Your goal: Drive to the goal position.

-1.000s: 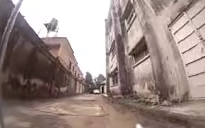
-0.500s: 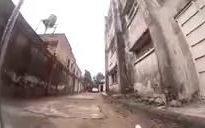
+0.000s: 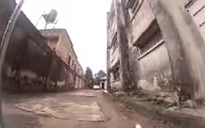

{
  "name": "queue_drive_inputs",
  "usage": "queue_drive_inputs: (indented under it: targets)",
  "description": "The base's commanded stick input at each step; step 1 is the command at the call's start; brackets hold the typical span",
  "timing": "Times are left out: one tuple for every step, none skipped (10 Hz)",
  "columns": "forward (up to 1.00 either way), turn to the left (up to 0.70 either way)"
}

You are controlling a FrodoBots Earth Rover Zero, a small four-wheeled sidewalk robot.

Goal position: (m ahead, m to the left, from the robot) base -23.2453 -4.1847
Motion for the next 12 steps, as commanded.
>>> queue_drive_inputs:
  targets:
    - [0.79, 0.03]
    - [0.79, 0.03]
    - [0.79, 0.03]
    - [0.79, 0.03]
    - [0.79, 0.03]
    - [0.78, 0.03]
    - [0.78, 0.03]
    - [0.78, 0.03]
    - [0.78, 0.03]
    - [0.78, 0.03]
    - [0.78, 0.03]
    - [0.78, 0.03]
